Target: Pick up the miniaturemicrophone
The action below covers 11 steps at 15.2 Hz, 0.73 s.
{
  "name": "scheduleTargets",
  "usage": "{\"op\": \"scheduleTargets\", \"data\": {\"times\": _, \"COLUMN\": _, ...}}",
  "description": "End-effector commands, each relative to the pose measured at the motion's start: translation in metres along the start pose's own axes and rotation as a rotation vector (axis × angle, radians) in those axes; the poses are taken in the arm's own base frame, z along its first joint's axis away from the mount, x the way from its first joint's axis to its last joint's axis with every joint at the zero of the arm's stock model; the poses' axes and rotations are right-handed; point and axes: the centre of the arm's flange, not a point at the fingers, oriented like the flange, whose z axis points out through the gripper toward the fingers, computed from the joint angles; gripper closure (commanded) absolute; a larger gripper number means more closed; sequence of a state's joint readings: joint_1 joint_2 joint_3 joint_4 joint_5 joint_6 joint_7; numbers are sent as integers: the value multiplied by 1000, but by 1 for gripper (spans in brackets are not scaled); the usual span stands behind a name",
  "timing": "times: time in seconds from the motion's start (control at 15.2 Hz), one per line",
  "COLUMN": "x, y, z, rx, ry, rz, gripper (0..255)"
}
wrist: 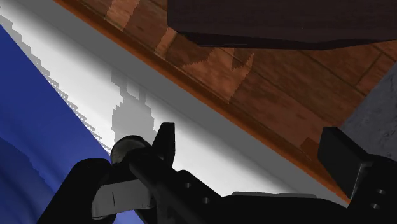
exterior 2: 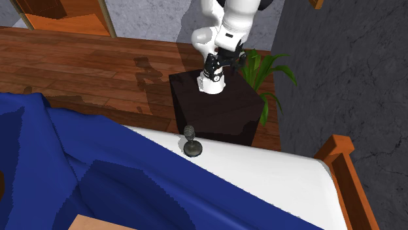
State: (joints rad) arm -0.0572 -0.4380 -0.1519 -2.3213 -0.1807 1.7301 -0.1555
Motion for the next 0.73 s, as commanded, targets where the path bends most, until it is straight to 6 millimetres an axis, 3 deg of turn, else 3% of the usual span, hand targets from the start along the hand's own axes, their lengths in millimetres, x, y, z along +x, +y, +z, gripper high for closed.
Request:
{"op": "scheduleTargets", "data": {"times": 0.0, "x": 18, "y": 15, "z": 11, "rx": -11, "ry": 0, "rz": 3, "gripper": 0}}
{"op": "scheduleTargets", "data": {"times": 0.66, "x": 99, "y": 104, "z": 52, "rx": -59, "ry": -4, "rz": 24, "gripper": 0}}
